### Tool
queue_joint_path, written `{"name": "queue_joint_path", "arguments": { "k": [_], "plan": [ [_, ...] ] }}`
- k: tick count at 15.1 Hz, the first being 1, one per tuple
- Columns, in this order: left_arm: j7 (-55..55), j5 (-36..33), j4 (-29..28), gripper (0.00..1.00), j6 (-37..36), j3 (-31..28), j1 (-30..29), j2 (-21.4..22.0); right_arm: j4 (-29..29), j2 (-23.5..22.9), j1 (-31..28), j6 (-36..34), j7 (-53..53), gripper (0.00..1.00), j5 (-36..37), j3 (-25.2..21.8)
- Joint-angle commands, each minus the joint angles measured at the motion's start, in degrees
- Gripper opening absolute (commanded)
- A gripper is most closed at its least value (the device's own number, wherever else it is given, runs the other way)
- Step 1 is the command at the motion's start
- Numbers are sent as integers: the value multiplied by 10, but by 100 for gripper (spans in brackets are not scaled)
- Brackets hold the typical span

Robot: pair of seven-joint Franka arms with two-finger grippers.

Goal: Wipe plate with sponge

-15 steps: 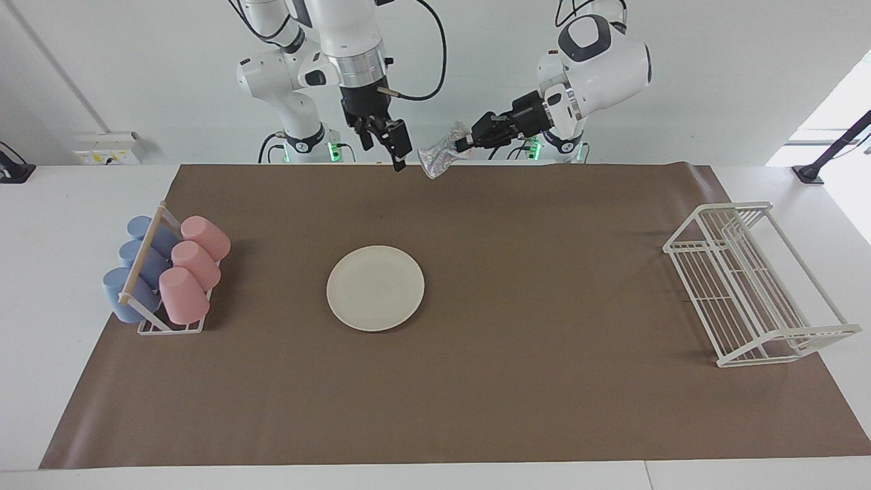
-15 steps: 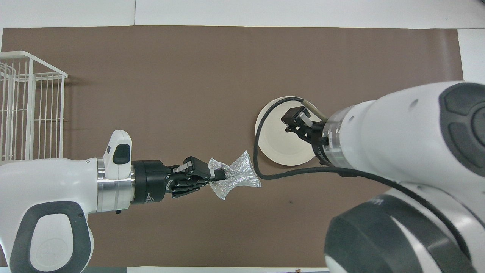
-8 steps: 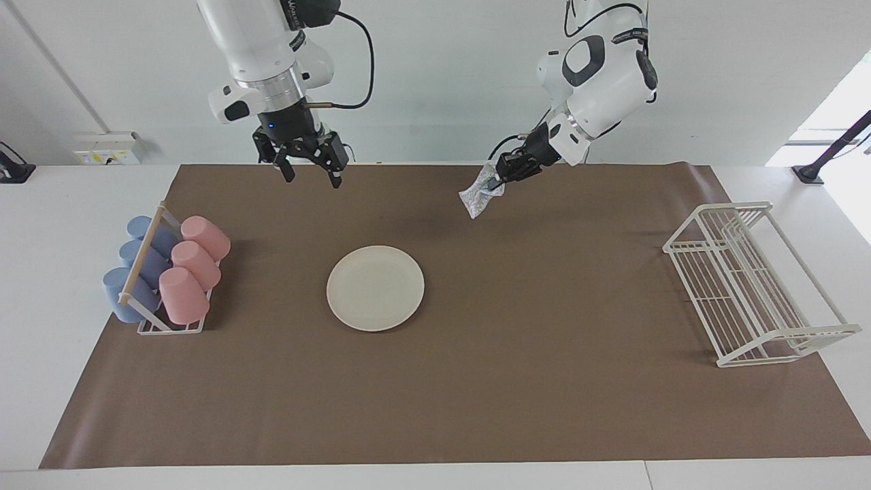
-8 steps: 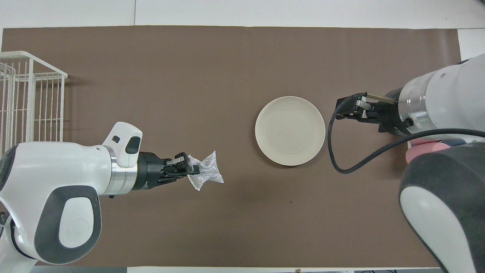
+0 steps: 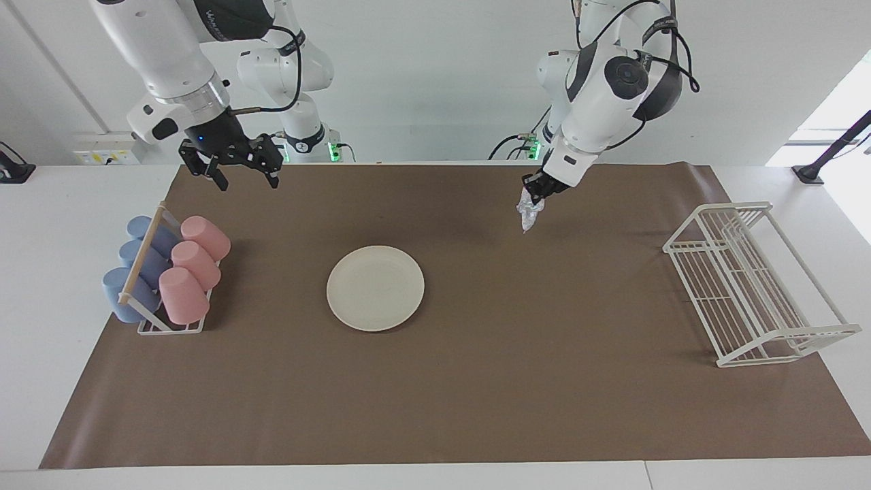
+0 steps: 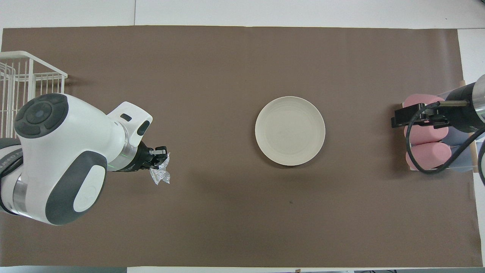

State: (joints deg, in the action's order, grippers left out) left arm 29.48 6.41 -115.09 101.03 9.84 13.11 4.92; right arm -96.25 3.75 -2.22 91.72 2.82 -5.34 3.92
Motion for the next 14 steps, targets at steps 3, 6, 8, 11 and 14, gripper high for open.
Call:
{"name": "queue_joint_path", "arguments": {
  "k": [3,6,8,11,14],
  "plan": [
    [19,-164,88,0,-115,6,7,-74,68,-36,34,-64,-24,100,73,3],
    [19,-247,87,0,-145,5,13,-91,63,-32,49,-80,-22,100,67,-36],
    [20,-284,87,0,-165,5,13,-95,62,-31,56,-88,-19,100,67,-57],
    [36,-368,92,0,-204,6,27,-125,55,-27,54,-89,-18,100,65,-60],
    [41,-452,125,0,-250,6,35,-178,58,-32,49,-74,-13,100,47,-62]
  ]
}}
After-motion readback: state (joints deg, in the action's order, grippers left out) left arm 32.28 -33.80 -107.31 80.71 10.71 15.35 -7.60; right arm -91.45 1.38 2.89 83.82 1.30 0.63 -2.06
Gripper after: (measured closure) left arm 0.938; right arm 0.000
